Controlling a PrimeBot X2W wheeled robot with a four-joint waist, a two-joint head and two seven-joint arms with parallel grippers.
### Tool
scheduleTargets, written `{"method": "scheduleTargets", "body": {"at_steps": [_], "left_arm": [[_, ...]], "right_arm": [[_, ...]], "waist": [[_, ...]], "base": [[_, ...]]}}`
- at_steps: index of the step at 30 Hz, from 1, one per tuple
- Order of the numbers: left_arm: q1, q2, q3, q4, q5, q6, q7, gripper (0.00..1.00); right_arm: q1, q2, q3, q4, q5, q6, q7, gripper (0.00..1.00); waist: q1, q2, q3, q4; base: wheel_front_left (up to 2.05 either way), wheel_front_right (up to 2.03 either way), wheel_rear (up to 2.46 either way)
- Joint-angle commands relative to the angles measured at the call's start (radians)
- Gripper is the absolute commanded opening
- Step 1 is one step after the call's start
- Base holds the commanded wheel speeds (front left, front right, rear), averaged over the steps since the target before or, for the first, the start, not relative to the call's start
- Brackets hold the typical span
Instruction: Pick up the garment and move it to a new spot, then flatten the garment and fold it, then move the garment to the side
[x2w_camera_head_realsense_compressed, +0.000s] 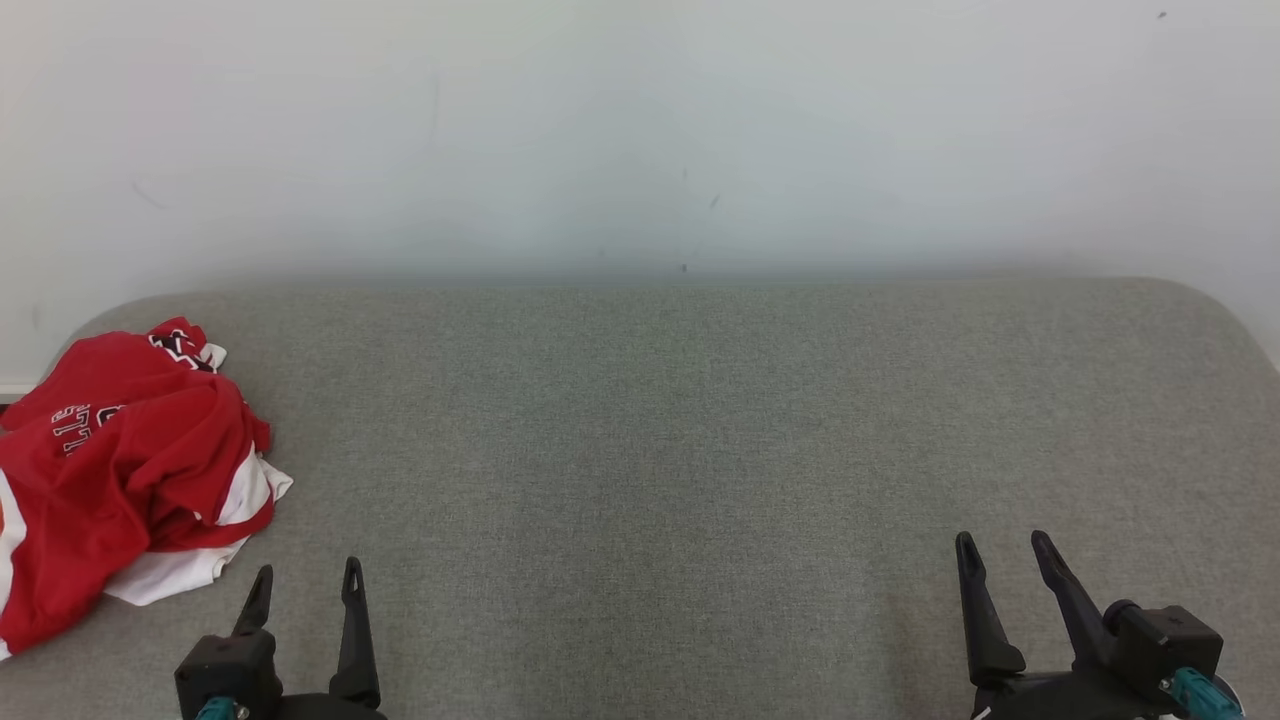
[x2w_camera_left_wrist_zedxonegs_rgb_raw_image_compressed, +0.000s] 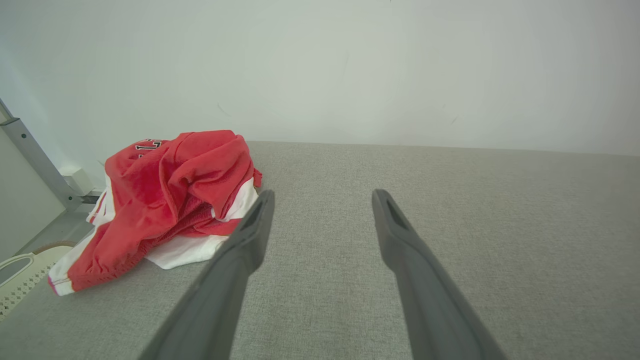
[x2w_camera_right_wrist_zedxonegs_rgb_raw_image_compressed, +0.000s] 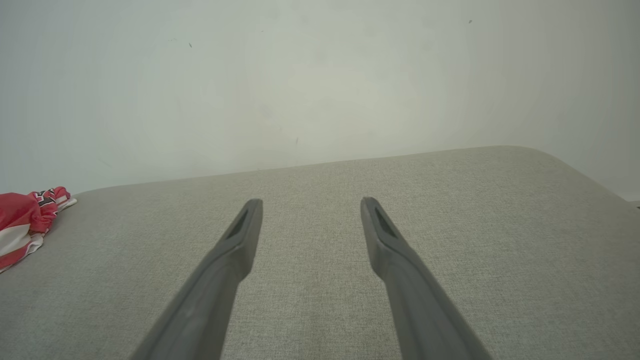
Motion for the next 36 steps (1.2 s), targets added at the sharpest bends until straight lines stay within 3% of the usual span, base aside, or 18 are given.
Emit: {"method": "scheduleTargets", "body": {"at_steps": [1, 22, 36], "left_arm": [[0.017, 0.003, 0.001, -0.003, -0.005, 0.003, -0.002, 1.0], [0.008, 0.011, 0.005, -0.008, -0.027, 0.012, -0.027, 1.0], [0.027, 0.028, 0.011, -0.019, -0.034, 0.022, -0.031, 1.0]], "right_arm": [[-0.007, -0.002, 0.002, 0.001, 0.006, 0.004, -0.002, 1.0], [0.003, -0.002, -0.004, 0.005, 0.017, 0.004, -0.002, 1.0], [0.027, -0.002, 0.008, 0.017, 0.051, 0.004, -0.006, 1.0]], "waist": [[0.0, 0.0, 0.001, 0.0], [0.0, 0.0, 0.001, 0.029], [0.0, 0.0, -0.02, 0.227]], "base": [[0.0, 0.0, 0.0], [0.0, 0.0, 0.0], [0.0, 0.0, 0.0]]}}
